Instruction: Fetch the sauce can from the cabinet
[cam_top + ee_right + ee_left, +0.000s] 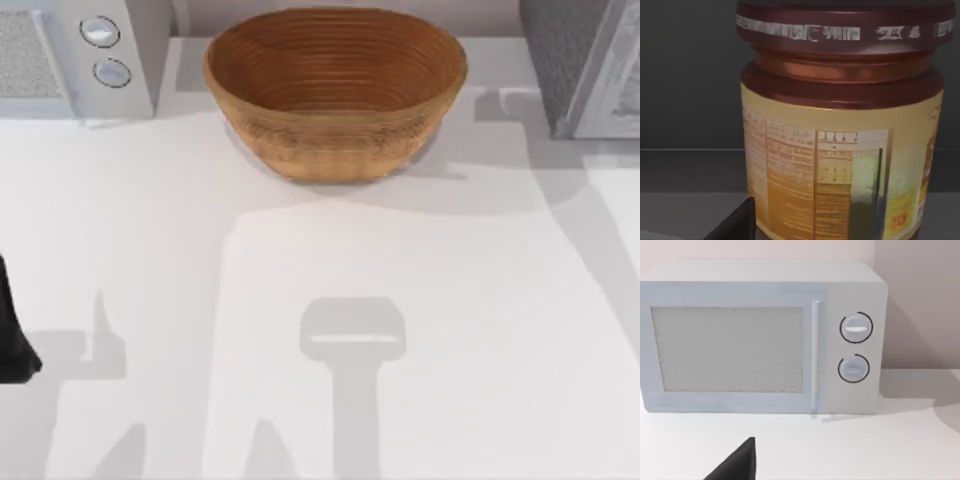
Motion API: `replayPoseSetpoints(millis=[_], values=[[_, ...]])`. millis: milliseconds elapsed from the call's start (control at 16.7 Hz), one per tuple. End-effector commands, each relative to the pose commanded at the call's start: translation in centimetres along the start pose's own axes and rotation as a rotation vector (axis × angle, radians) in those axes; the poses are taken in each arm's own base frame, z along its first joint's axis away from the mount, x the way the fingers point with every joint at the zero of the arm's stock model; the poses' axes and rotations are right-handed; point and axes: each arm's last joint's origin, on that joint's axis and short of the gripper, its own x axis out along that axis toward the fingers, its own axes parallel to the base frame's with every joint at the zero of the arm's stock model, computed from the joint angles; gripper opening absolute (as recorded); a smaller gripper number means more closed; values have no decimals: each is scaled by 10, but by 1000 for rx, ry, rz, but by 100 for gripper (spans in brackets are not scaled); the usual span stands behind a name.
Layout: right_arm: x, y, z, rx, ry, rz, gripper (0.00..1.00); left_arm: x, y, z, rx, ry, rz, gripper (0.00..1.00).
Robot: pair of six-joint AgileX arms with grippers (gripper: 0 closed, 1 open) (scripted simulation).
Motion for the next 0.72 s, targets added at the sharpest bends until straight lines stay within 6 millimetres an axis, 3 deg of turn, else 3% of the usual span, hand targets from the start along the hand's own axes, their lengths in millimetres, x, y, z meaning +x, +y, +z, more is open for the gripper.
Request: replayPoseSetpoints(millis=[240, 480, 720], values=[[14, 15, -2, 0, -3, -2, 100, 0, 0, 0, 0, 0, 0, 100], [15, 14, -3, -1, 0, -4, 100, 0, 0, 0, 0, 0, 0, 100], [40, 15, -1, 0, -3, -2, 100, 0, 0, 0, 0, 0, 0, 100]])
